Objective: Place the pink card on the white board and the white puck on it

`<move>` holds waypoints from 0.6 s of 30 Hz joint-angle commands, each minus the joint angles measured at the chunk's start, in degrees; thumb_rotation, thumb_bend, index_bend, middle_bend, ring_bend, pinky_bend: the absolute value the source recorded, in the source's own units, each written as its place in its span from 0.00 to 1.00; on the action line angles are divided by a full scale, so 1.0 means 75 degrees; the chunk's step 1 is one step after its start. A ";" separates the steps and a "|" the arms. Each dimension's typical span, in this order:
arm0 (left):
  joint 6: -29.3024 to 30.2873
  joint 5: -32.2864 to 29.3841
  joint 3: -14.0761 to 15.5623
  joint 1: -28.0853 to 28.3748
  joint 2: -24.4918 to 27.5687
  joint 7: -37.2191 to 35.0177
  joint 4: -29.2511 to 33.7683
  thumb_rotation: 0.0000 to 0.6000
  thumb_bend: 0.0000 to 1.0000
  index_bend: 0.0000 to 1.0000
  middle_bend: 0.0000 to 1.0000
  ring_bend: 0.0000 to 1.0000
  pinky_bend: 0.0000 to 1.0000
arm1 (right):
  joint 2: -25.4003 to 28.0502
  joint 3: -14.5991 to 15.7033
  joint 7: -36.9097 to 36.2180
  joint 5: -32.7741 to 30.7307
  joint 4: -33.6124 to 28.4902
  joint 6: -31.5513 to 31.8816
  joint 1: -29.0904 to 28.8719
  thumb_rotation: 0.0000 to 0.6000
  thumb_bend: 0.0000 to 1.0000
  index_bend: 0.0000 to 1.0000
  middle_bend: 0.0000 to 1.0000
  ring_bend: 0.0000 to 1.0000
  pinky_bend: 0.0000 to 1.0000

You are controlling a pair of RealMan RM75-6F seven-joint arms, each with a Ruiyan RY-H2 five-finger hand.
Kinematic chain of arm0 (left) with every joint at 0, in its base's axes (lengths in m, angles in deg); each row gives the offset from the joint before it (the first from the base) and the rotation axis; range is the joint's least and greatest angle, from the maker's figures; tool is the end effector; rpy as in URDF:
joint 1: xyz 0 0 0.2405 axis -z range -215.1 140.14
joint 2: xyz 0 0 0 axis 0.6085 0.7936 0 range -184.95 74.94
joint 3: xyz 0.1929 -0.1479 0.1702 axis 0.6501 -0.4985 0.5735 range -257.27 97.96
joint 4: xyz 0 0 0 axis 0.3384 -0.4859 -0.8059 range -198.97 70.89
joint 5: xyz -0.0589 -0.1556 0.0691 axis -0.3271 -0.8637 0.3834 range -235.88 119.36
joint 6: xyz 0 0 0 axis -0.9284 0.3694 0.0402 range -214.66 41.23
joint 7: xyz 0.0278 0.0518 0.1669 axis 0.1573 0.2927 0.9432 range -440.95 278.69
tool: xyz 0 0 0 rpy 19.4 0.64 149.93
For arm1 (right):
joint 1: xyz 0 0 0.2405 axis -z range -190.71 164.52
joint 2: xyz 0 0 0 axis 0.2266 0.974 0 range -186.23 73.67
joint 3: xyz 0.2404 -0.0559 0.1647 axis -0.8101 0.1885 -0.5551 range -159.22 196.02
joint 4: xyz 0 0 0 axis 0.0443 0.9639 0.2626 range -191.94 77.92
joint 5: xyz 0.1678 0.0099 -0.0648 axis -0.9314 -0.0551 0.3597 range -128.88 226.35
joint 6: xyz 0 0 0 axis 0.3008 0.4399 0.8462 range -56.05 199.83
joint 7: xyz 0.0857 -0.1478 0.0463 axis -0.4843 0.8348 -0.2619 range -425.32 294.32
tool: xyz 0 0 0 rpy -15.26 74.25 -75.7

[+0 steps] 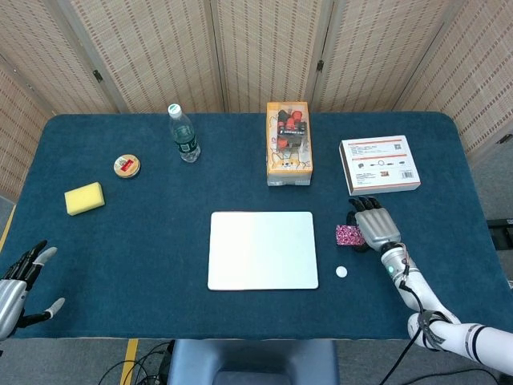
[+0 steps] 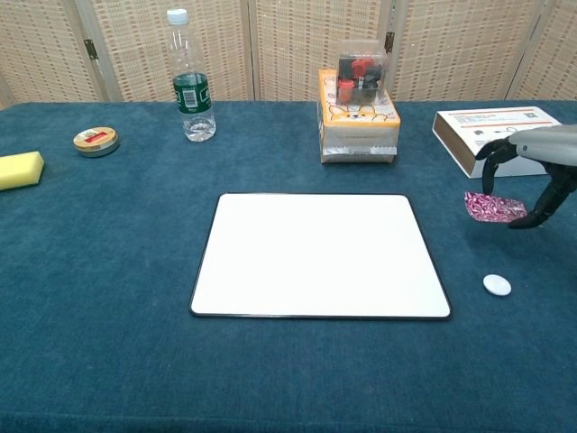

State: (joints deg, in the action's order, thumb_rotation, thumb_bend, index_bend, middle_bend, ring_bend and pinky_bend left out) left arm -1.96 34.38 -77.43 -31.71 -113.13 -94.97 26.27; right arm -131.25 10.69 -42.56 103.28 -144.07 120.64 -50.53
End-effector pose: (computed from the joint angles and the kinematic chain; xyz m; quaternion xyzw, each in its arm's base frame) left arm -0.3327 0.2028 0.2200 -0.6244 -0.4212 -0.4058 0.5177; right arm -0.2658 -0.3883 0.0755 0.7293 -0.4146 0.2416 0.4877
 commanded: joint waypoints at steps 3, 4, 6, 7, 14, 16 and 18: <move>-0.0001 -0.0004 -0.0003 0.0003 0.0008 -0.0027 0.0035 1.00 0.29 0.00 0.01 0.09 0.22 | 0.0268 -0.0166 0.0188 -0.0129 -0.0666 0.0054 -0.0261 1.00 0.12 0.51 0.10 0.00 0.00; 0.0003 0.0009 0.0001 0.0004 0.0020 -0.0053 0.0046 1.00 0.29 0.00 0.01 0.09 0.22 | 0.0229 -0.0178 0.0318 -0.0205 -0.0753 0.0037 -0.0364 1.00 0.12 0.51 0.10 0.00 0.00; 0.0000 0.0023 0.0007 0.0009 0.0041 -0.0133 0.0033 1.00 0.29 0.00 0.01 0.09 0.22 | 0.0091 -0.0197 0.0593 -0.0378 -0.0847 0.0014 -0.0576 1.00 0.12 0.51 0.10 0.00 0.00; -0.0004 0.0030 0.0012 0.0011 0.0048 -0.0174 0.0026 1.00 0.29 0.00 0.01 0.09 0.22 | 0.0012 -0.0199 0.0725 -0.0468 -0.0869 0.0004 -0.0676 1.00 0.12 0.51 0.10 0.00 0.00; 0.0042 0.0054 0.0050 -0.0024 0.0143 -0.0515 -0.0021 1.00 0.29 0.00 0.01 0.09 0.22 | -0.0737 -0.0213 0.1742 -0.1302 -0.0827 0.0085 -0.1461 1.00 0.12 0.51 0.09 0.00 0.00; 0.0105 0.0121 0.0075 -0.0045 0.0179 -0.0638 -0.0048 1.00 0.29 0.00 0.01 0.09 0.22 | -0.0912 -0.0181 0.2059 -0.1694 -0.0794 0.0083 -0.1700 1.00 0.12 0.47 0.08 0.00 0.00; 0.0167 0.0170 0.0098 -0.0070 0.0205 -0.0777 -0.0080 1.00 0.29 0.00 0.01 0.09 0.22 | -0.1083 -0.0165 0.2296 -0.2030 -0.0737 0.0134 -0.1904 1.00 0.12 0.42 0.07 0.00 0.00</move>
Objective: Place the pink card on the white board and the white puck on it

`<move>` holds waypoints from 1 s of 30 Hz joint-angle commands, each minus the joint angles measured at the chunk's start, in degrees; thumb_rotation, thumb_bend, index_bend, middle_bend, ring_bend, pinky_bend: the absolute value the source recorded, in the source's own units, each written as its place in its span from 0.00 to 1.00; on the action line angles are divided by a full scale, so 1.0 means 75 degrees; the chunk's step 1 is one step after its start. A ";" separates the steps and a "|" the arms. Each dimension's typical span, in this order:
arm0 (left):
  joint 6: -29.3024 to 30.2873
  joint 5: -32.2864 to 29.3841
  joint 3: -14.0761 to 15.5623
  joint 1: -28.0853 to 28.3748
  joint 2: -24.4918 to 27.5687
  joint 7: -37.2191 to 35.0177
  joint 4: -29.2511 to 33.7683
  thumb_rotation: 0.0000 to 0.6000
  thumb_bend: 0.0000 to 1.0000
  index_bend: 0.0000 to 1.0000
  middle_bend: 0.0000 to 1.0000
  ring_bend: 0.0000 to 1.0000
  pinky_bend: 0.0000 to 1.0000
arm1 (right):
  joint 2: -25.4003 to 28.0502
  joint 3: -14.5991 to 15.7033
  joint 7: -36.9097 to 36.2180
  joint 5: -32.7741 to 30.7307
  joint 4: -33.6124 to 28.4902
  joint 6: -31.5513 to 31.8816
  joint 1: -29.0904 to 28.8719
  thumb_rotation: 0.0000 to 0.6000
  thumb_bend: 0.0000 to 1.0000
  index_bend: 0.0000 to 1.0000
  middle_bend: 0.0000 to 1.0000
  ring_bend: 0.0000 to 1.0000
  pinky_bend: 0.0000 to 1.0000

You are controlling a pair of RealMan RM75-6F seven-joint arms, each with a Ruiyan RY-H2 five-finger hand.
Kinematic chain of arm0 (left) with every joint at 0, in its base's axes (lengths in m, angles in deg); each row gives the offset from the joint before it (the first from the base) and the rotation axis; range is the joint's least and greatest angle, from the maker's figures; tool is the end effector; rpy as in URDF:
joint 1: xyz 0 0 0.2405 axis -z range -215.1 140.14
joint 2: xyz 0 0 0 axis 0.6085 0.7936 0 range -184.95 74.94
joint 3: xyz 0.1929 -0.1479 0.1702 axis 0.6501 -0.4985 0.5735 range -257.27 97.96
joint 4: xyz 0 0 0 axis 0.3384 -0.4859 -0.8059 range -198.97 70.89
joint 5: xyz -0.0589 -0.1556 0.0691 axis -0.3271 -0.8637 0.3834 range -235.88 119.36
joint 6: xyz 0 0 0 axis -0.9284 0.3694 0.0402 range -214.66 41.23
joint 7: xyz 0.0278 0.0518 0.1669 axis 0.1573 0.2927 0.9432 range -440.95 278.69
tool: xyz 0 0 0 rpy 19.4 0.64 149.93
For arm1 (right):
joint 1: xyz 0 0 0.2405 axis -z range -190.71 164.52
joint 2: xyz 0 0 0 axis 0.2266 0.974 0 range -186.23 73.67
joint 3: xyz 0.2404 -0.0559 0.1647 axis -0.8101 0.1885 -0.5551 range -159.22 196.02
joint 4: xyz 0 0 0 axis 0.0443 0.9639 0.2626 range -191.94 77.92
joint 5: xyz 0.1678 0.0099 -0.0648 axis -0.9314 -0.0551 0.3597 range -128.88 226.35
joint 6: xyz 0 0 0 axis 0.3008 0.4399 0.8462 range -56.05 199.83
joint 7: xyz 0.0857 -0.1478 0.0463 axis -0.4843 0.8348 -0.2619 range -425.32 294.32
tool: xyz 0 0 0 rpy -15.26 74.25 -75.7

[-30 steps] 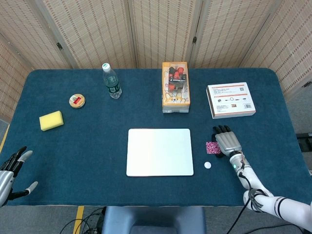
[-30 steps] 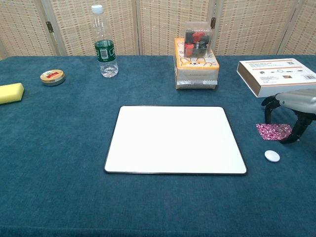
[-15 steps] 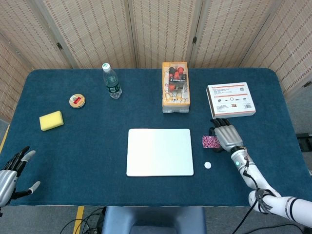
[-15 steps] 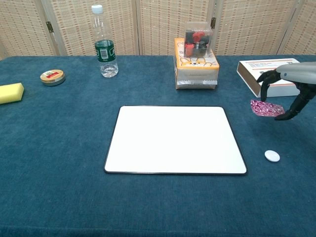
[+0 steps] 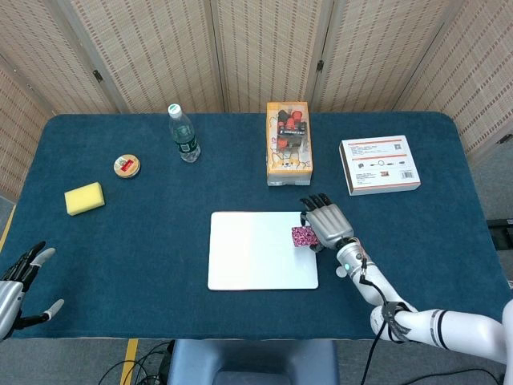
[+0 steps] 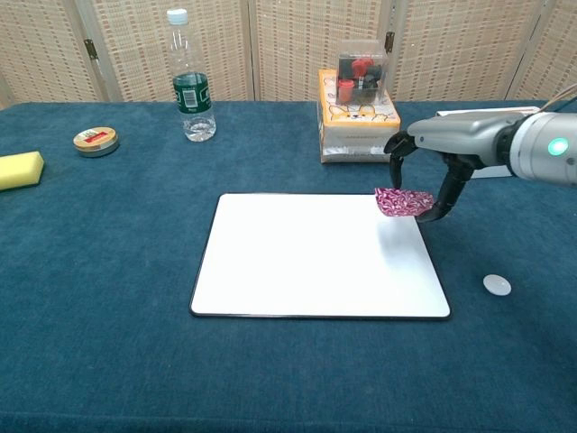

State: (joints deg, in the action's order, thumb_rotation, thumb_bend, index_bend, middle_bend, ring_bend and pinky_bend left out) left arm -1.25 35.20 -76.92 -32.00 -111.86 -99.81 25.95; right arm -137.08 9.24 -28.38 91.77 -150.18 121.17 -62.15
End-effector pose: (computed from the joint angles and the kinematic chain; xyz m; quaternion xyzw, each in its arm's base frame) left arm -0.3327 0.1993 0.2275 -0.6143 -0.4382 -0.4209 0.5035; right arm -0.1698 -0.4067 0.0225 0.7818 -0.3729 0.2515 0.4318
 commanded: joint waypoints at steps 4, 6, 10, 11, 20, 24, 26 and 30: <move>0.0171 0.0096 0.0046 -0.0076 0.0071 -0.0330 -0.0122 1.00 0.29 0.00 0.01 0.09 0.22 | -0.0595 0.0082 0.0658 -0.0856 0.0220 0.0166 -0.0622 1.00 0.12 0.40 0.07 0.00 0.00; 0.0212 0.0103 0.0042 -0.0089 0.0082 -0.0408 -0.0156 1.00 0.29 0.00 0.01 0.09 0.22 | -0.0725 0.0118 0.0726 -0.0975 0.0315 0.0185 -0.0727 1.00 0.12 0.40 0.06 0.00 0.00; 0.0227 0.0098 0.0046 -0.0099 0.0096 -0.0547 -0.0215 1.00 0.29 0.00 0.01 0.09 0.22 | -0.0926 0.0201 0.0830 -0.1143 0.0540 0.0194 -0.0891 1.00 0.12 0.34 0.06 0.00 0.00; 0.0217 0.0074 0.0037 -0.0097 0.0097 -0.0562 -0.0228 1.00 0.29 0.00 0.01 0.09 0.22 | -0.0947 0.0218 0.0843 -0.1182 0.0578 0.0182 -0.0922 1.00 0.12 0.28 0.05 0.00 0.00; 0.0102 -0.0051 -0.0027 -0.0044 0.0064 -0.0508 -0.0291 1.00 0.29 0.00 0.01 0.09 0.22 | -0.0538 0.0429 0.0777 -0.1174 0.0161 0.0322 -0.0947 1.00 0.08 0.00 0.01 0.00 0.00; 0.0017 -0.0109 -0.0046 -0.0017 0.0027 -0.0332 -0.0249 1.00 0.29 0.00 0.01 0.09 0.22 | 0.0055 0.0509 0.0429 -0.0826 -0.0496 0.0486 -0.0705 1.00 0.08 0.00 0.00 0.00 0.00; -0.0021 -0.0129 -0.0052 -0.0005 0.0008 -0.0227 -0.0221 1.00 0.29 0.00 0.01 0.09 0.22 | 0.0373 0.0571 0.0238 -0.0567 -0.0803 0.0588 -0.0545 1.00 0.08 0.00 0.00 0.00 0.00; -0.0083 -0.0180 -0.0072 0.0012 -0.0039 0.0030 -0.0140 1.00 0.29 0.00 0.01 0.09 0.22 | 0.1086 0.0848 -0.0333 0.0264 -0.1346 0.0762 -0.0052 1.00 0.08 0.06 0.01 0.00 0.00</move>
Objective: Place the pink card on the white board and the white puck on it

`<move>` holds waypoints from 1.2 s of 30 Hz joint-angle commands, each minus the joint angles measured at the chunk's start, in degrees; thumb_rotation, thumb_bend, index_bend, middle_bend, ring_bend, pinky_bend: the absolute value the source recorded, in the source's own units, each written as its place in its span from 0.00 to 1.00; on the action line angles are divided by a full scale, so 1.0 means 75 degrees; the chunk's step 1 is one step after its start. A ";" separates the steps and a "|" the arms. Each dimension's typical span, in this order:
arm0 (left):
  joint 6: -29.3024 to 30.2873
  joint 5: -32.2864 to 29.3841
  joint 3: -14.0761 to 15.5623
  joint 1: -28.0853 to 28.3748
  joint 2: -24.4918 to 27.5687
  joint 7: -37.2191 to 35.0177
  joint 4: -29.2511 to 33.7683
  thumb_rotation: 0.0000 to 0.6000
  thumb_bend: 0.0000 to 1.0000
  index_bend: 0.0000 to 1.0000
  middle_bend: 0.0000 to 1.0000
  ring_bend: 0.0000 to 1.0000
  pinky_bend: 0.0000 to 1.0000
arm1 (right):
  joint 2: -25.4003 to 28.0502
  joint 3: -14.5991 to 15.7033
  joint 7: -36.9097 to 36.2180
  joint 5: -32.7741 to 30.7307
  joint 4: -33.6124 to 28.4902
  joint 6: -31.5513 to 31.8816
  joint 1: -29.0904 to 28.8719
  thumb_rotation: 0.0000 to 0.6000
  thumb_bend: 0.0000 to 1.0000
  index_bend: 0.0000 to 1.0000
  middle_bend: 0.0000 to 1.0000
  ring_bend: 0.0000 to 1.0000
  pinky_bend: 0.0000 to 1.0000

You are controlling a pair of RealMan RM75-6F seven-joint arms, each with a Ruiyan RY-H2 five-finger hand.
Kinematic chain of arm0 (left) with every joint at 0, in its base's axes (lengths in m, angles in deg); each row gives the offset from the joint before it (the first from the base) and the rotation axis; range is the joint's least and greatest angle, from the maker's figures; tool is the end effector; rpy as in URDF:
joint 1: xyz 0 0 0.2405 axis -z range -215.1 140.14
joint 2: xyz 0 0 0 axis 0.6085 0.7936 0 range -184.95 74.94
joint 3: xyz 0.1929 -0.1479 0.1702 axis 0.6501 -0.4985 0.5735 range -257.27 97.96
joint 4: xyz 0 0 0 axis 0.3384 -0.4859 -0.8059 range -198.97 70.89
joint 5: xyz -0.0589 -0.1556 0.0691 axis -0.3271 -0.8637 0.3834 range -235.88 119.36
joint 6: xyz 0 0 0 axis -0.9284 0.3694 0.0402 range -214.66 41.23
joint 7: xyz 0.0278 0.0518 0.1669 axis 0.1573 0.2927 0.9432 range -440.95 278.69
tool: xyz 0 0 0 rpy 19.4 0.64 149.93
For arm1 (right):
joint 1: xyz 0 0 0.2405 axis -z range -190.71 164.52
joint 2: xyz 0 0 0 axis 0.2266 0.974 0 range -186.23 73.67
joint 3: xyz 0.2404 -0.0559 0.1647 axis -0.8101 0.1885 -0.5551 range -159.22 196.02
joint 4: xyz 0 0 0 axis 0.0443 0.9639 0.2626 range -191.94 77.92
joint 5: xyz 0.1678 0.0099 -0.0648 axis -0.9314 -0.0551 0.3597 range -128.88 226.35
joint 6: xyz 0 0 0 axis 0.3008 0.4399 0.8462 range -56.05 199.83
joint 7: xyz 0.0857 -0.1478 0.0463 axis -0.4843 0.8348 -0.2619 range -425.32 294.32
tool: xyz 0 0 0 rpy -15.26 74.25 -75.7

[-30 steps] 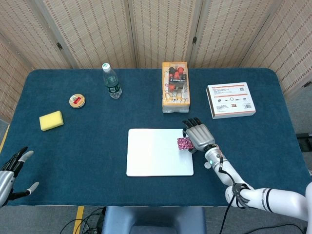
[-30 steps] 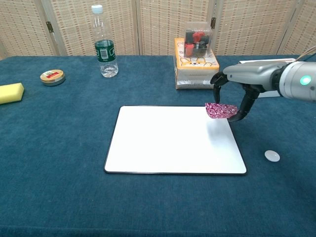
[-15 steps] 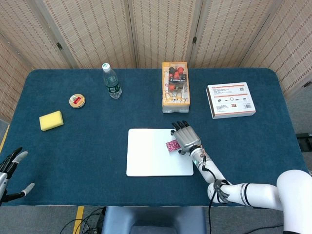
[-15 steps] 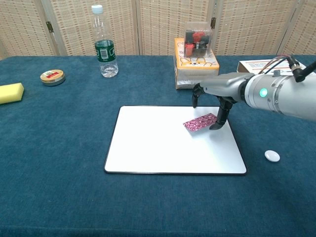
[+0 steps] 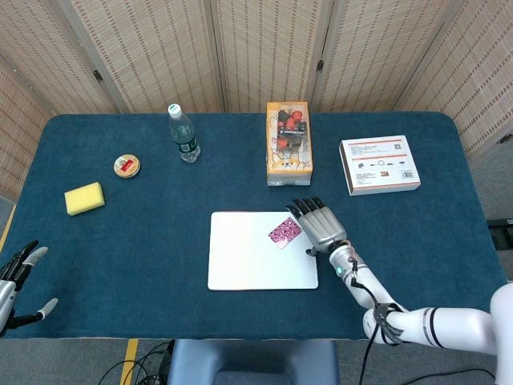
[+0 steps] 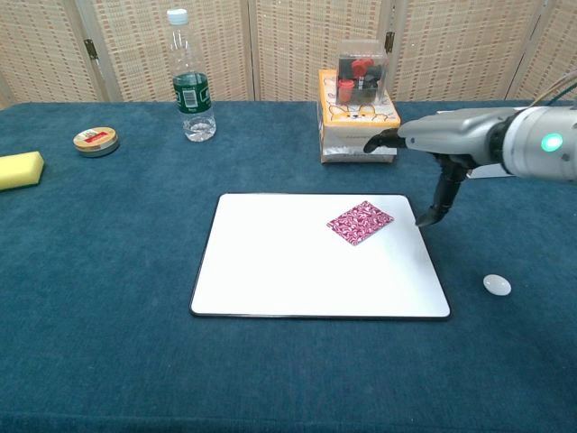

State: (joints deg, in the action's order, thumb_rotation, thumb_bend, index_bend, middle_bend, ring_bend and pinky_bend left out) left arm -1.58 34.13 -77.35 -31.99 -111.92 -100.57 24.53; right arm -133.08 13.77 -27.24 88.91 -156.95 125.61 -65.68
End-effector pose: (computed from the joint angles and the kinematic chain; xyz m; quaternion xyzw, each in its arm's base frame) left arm -0.3392 0.2016 0.2317 -0.6099 -0.4375 -0.4166 0.5129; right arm -0.1582 -0.3977 0.0383 0.7921 -0.3589 0.2387 0.4322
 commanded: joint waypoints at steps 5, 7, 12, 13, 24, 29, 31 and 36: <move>-0.0125 -0.0129 -0.0045 0.0030 -0.0096 0.0470 0.0171 1.00 0.29 0.00 0.01 0.09 0.22 | 0.1023 0.0725 -0.1234 0.1956 -0.0567 0.0322 0.1067 1.00 0.09 0.24 0.04 0.00 0.00; -0.0170 -0.0161 -0.0053 0.0042 -0.0125 0.0641 0.0225 1.00 0.29 0.00 0.01 0.09 0.22 | 0.1119 0.0930 -0.1474 0.2419 -0.0512 0.0374 0.1302 1.00 0.09 0.29 0.05 0.00 0.00; -0.0225 -0.0172 -0.0055 0.0060 -0.0182 0.0938 0.0344 1.00 0.29 0.00 0.01 0.09 0.22 | 0.1158 0.1375 -0.1777 0.3105 -0.0266 0.0290 0.1704 1.00 0.10 0.36 0.06 0.00 0.00; -0.0231 -0.0169 -0.0053 0.0062 -0.0189 0.0977 0.0357 1.00 0.29 0.00 0.01 0.09 0.22 | 0.1133 0.1430 -0.1776 0.3173 -0.0206 0.0284 0.1759 1.00 0.10 0.36 0.06 0.00 0.00; -0.0222 -0.0143 -0.0040 0.0052 -0.0189 0.0998 0.0371 1.00 0.29 0.00 0.01 0.09 0.22 | 0.0717 0.1435 -0.1861 0.3479 0.0380 0.0176 0.2083 1.00 0.11 0.38 0.06 0.00 0.00; -0.0241 -0.0155 -0.0046 0.0061 -0.0181 0.0952 0.0351 1.00 0.29 0.00 0.01 0.09 0.22 | 0.0541 0.1328 -0.1842 0.3405 0.0628 -0.0040 0.2062 1.00 0.11 0.42 0.07 0.00 0.00; -0.0257 -0.0162 -0.0047 0.0067 -0.0179 0.0950 0.0338 1.00 0.29 0.00 0.01 0.09 0.22 | 0.0490 0.1282 -0.1847 0.3388 0.0703 -0.0118 0.2049 1.00 0.12 0.42 0.08 0.00 0.00; -0.0284 -0.0189 -0.0058 0.0078 -0.0178 0.0923 0.0328 1.00 0.29 0.00 0.01 0.09 0.22 | 0.0441 0.1225 -0.1796 0.3339 0.0782 -0.0271 0.2036 1.00 0.13 0.42 0.08 0.00 0.00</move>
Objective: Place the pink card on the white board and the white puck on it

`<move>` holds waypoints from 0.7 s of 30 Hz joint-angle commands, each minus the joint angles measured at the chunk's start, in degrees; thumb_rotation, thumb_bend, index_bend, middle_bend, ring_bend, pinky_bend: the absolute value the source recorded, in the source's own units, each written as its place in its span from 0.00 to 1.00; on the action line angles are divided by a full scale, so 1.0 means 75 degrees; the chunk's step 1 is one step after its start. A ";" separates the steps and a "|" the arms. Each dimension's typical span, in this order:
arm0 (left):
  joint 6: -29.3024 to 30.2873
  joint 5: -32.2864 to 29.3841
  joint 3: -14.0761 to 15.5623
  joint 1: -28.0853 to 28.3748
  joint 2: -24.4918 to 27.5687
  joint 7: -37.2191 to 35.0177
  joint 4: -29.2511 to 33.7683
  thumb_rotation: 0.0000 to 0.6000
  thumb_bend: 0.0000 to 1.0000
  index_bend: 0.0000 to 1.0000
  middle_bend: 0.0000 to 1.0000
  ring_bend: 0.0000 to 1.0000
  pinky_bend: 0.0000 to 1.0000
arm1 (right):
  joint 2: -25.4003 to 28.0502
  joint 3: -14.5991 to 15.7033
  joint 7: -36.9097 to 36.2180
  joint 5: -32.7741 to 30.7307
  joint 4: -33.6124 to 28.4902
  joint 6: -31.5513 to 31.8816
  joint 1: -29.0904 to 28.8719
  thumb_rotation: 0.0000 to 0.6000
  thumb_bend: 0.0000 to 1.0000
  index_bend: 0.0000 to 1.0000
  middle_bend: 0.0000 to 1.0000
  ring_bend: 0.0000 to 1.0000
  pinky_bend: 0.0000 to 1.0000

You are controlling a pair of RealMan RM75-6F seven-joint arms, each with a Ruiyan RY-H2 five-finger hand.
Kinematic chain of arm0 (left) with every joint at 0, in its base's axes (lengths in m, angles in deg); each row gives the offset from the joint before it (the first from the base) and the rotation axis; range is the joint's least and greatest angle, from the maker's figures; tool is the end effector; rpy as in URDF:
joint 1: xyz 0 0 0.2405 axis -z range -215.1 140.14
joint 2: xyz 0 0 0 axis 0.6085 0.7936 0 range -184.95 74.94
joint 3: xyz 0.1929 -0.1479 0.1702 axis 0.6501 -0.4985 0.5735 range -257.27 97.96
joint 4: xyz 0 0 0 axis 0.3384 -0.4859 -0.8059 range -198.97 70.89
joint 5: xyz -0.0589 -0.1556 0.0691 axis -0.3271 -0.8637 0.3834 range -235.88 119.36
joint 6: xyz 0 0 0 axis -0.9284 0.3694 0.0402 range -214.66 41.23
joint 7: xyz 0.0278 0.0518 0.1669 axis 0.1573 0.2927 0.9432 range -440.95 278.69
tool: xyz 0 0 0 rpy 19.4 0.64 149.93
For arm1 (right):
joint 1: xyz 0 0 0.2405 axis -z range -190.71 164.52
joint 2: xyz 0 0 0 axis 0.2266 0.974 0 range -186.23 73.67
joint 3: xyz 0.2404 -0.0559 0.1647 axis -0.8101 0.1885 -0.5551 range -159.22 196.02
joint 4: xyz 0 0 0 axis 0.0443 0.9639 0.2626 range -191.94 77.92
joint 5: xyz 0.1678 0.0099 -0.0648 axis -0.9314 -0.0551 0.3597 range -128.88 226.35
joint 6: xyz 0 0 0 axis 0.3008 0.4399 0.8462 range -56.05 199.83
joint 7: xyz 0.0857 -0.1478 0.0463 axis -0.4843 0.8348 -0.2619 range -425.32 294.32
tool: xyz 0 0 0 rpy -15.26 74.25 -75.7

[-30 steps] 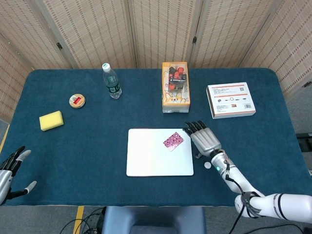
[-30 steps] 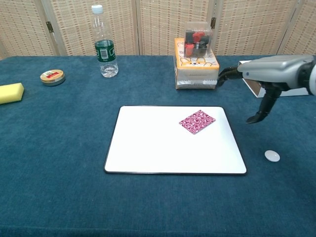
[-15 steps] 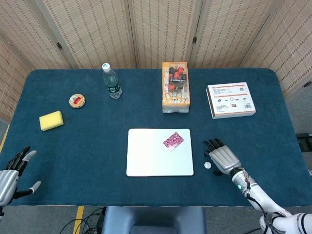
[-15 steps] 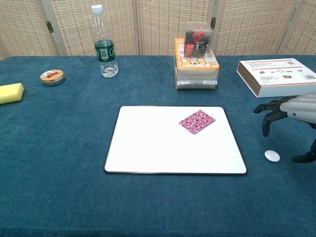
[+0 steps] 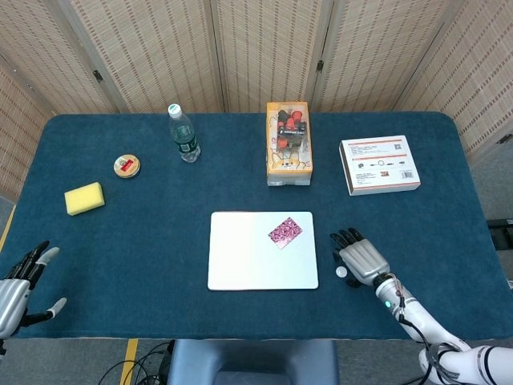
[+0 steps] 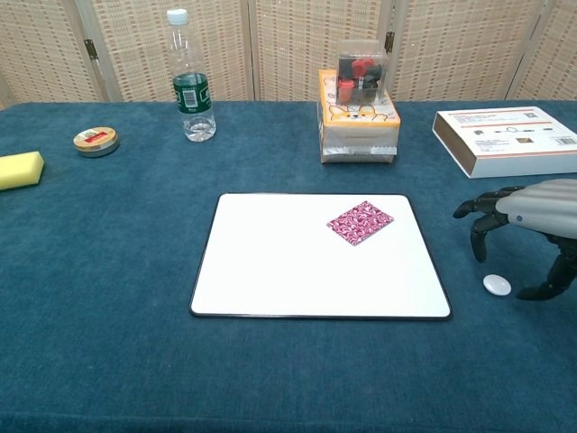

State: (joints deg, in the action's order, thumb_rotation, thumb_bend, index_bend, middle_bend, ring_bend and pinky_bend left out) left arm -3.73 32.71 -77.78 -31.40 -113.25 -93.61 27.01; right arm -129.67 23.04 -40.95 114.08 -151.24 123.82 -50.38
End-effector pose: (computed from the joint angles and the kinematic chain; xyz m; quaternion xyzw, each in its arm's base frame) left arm -0.3359 0.2057 0.2169 -0.6220 -0.4286 -0.3934 0.5241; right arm -0.2607 -0.3274 0.0463 0.8157 -0.3566 0.1965 0.4109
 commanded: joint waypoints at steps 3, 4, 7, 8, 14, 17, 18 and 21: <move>0.0003 0.0016 0.0004 0.0001 0.0002 -0.0016 -0.0008 1.00 0.29 0.00 0.01 0.09 0.22 | -0.0035 -0.0033 0.0058 -0.0047 0.0042 -0.0099 0.0001 1.00 0.13 0.42 0.08 0.00 0.00; 0.0002 0.0016 0.0005 0.0001 0.0001 -0.0015 -0.0008 1.00 0.29 0.00 0.01 0.09 0.22 | -0.0040 -0.0038 0.0067 -0.0052 0.0045 -0.0114 0.0002 1.00 0.13 0.42 0.08 0.00 0.00; 0.0001 0.0010 0.0006 -0.0002 0.0001 -0.0013 -0.0007 1.00 0.29 0.00 0.01 0.09 0.22 | -0.0049 -0.0056 0.0103 -0.0043 0.0045 -0.0122 0.0018 1.00 0.13 0.42 0.08 0.00 0.00; 0.0002 0.0010 0.0006 -0.0003 0.0003 -0.0014 -0.0006 1.00 0.29 0.00 0.01 0.09 0.22 | -0.0050 -0.0060 0.0108 -0.0044 0.0044 -0.0127 0.0024 1.00 0.14 0.42 0.08 0.00 0.00; 0.0013 0.0024 0.0013 -0.0009 0.0009 -0.0029 0.0000 1.00 0.29 0.00 0.01 0.09 0.22 | -0.0093 -0.0090 0.0154 -0.0056 0.0091 -0.0158 0.0056 1.00 0.14 0.43 0.08 0.00 0.00; 0.0023 0.0034 0.0019 -0.0016 0.0007 -0.0023 -0.0001 1.00 0.29 0.00 0.01 0.09 0.22 | -0.0138 -0.0097 0.0186 -0.0030 0.0143 -0.0139 0.0084 1.00 0.14 0.45 0.09 0.00 0.00; 0.0023 0.0032 0.0019 -0.0018 0.0008 -0.0023 0.0000 1.00 0.29 0.00 0.01 0.09 0.22 | -0.0151 -0.0102 0.0188 -0.0024 0.0159 -0.0134 0.0093 1.00 0.14 0.45 0.09 0.00 0.00; 0.0024 0.0031 0.0019 -0.0019 0.0009 -0.0019 0.0003 1.00 0.29 0.00 0.01 0.09 0.22 | -0.0184 -0.0127 0.0165 -0.0025 0.0211 -0.0154 0.0108 1.00 0.14 0.45 0.09 0.00 0.00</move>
State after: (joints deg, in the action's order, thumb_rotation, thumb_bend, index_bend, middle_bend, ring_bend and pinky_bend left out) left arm -3.55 32.95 -77.63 -31.54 -113.18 -93.75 27.03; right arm -131.02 22.11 -39.69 113.89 -149.68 122.68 -49.58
